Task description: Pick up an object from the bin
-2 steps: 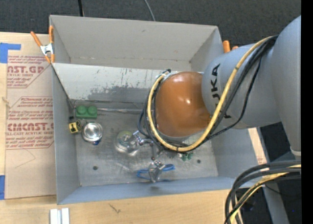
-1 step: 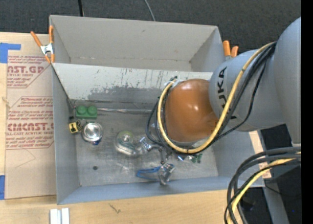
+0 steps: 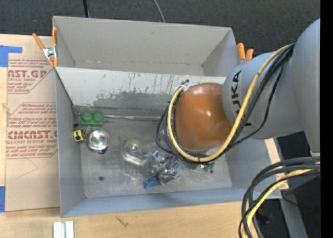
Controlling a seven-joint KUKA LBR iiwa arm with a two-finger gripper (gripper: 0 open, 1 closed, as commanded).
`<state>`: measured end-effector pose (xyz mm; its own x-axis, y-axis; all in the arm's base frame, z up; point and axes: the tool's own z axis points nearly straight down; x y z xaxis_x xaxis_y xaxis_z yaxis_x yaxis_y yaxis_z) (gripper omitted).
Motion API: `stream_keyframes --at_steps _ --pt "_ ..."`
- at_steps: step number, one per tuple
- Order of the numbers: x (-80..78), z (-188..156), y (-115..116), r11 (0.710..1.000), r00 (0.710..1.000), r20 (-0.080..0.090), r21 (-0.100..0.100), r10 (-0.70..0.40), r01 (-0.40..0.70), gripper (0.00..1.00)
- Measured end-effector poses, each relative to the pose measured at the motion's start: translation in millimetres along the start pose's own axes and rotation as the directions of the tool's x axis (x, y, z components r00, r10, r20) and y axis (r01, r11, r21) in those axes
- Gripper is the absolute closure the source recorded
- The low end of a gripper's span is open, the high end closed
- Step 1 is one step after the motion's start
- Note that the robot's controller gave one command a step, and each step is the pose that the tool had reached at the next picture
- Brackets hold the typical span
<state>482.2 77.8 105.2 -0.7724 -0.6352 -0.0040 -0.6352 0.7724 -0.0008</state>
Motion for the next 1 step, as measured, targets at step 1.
stream_keyframes --at_steps 1 --pt "-1.7 -108.4 -17.0 1.000 1.000 0.004 0.004 0.016 -0.016 1.00"
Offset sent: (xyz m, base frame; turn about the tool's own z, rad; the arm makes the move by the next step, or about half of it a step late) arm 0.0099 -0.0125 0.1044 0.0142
